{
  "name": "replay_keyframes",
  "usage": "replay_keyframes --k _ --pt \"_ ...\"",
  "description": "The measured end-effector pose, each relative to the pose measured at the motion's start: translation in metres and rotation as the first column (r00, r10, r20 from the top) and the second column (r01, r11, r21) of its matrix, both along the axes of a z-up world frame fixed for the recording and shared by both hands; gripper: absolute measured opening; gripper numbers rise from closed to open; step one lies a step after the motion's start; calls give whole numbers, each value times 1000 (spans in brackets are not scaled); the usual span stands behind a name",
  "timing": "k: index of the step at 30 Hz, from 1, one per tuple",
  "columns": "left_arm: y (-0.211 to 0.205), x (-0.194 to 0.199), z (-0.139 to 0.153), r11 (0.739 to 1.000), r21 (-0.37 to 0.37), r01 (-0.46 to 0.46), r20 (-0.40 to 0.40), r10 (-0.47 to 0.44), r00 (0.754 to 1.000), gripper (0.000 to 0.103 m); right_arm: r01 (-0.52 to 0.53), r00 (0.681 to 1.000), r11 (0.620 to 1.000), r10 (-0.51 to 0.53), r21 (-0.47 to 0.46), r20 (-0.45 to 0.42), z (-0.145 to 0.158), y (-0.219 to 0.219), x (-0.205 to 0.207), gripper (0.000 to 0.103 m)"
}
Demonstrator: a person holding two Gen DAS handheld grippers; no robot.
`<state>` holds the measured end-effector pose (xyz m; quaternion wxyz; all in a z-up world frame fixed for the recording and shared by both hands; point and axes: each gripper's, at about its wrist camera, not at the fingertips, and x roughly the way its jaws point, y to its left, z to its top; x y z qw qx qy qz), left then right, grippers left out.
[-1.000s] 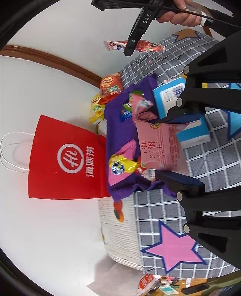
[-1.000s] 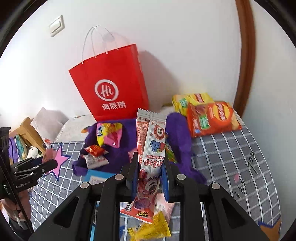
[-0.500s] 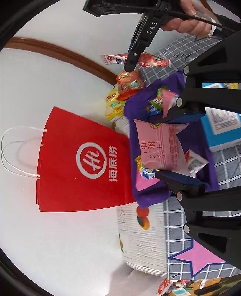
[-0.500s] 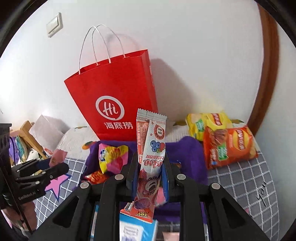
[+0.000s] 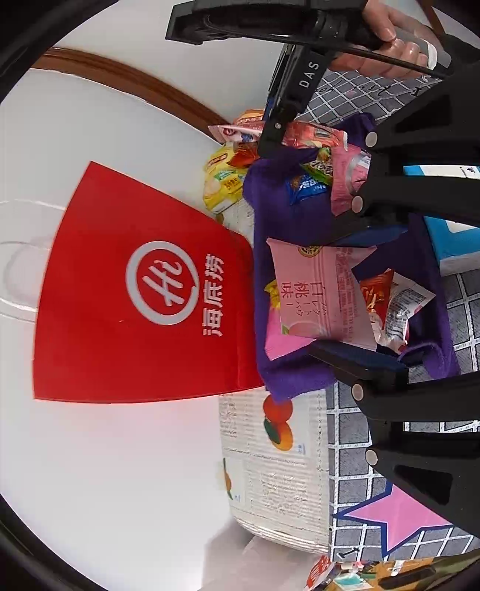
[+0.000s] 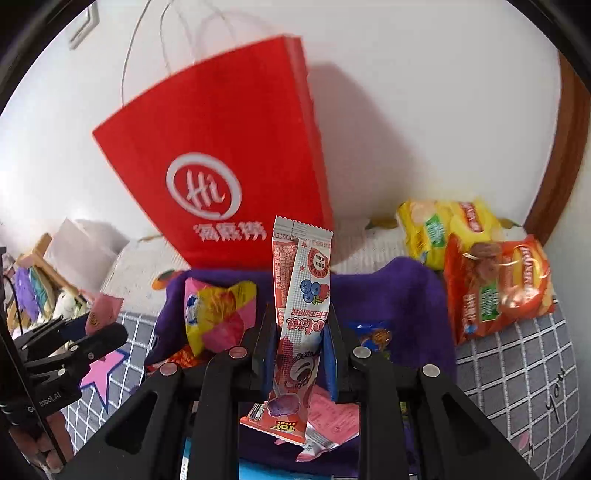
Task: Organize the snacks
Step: 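Carry the stick packet and peach packet over the purple cloth with both tools, then open the left tool to drop the pink peach packet onto the cloth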
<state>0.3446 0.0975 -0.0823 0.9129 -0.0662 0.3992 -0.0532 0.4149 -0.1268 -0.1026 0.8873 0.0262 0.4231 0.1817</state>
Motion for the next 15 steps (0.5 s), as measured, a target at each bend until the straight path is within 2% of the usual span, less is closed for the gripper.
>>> replay_keyframes --k 8,15 --pt "-11 2 -10 1000 19 18 -33 -17 999 45 -6 1000 999 6 -51 0 -6 0 -3 22" --pt "-14 2 -11 1000 27 14 -40 -13 999 45 27 998 996 -31 -87 -46 -18 -11 8 22"
